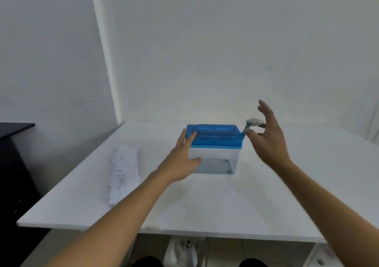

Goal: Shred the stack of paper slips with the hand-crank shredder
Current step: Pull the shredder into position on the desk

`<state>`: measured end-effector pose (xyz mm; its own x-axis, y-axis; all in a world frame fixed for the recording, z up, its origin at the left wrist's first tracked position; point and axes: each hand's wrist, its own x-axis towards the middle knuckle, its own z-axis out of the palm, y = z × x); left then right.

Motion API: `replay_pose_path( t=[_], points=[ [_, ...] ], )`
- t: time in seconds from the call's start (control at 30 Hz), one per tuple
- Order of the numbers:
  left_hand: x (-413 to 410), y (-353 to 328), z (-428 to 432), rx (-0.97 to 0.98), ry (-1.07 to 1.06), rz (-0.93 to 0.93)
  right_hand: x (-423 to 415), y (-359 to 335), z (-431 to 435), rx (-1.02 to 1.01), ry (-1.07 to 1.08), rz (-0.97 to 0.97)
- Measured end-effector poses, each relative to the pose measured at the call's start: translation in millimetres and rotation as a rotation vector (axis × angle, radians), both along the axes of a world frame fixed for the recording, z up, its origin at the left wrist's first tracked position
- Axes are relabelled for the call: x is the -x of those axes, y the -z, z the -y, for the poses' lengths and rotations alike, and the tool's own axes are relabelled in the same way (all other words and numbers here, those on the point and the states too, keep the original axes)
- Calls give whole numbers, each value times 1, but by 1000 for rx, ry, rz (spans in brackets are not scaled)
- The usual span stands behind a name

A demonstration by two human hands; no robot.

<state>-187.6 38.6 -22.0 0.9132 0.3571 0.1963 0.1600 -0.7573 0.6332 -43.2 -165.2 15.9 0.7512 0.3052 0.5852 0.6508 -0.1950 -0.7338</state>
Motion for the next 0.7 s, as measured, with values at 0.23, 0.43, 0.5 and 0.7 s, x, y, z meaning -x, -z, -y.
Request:
replay_pose_path(
  t=[0.23, 0.43, 0.5, 0.7],
  points=[
    [13, -19, 11, -47, -85, -163, 0, 19, 13, 404, 161, 416],
    [5, -5, 8, -133, -119, -129, 0, 57, 15, 529, 126, 327],
    [0, 1, 6, -158, -104, -116, -4, 68, 14, 568, 75, 248],
    [19, 8, -29, -146, 40, -116, -10, 50, 8, 654, 132, 217]
  ],
)
